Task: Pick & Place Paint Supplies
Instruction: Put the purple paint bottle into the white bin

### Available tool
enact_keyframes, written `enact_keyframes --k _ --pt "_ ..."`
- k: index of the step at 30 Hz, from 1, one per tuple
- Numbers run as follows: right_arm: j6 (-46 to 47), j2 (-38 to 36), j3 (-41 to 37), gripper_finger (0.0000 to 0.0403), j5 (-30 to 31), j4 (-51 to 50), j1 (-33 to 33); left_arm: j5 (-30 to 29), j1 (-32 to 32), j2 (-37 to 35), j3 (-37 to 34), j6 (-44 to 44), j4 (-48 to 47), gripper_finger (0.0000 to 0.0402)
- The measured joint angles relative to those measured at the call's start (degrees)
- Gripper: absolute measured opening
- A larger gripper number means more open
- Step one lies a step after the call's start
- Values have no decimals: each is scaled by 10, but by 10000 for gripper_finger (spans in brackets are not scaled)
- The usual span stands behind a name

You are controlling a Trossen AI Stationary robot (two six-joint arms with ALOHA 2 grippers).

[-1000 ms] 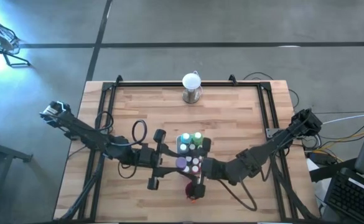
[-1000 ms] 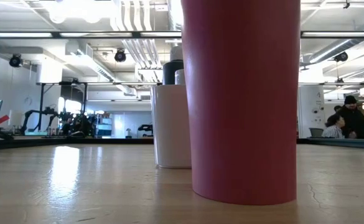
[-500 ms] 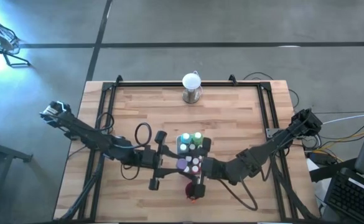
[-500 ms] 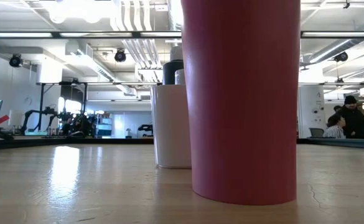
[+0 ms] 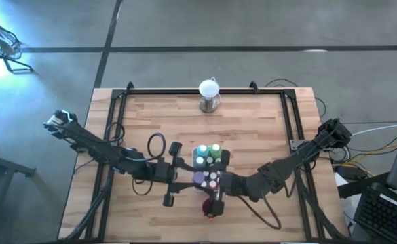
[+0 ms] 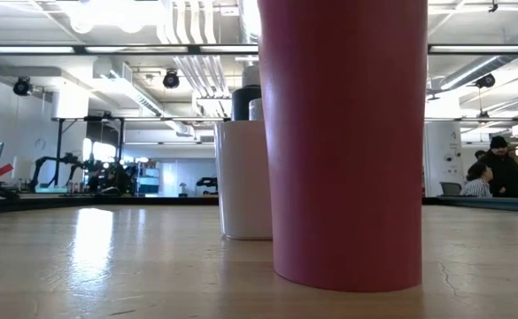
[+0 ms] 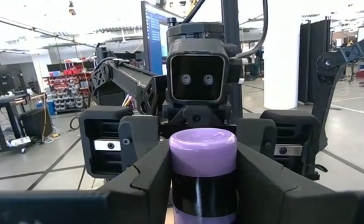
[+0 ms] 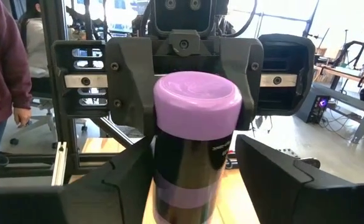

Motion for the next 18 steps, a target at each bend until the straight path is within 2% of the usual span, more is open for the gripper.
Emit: enact_keyframes --k 12,18 --pt "-4 -1 0 154 -4 0 0 -2 0 0 0 2 0 158" --pt "-4 -1 0 144 -4 0 0 -1 0 0 0 1 0 158"
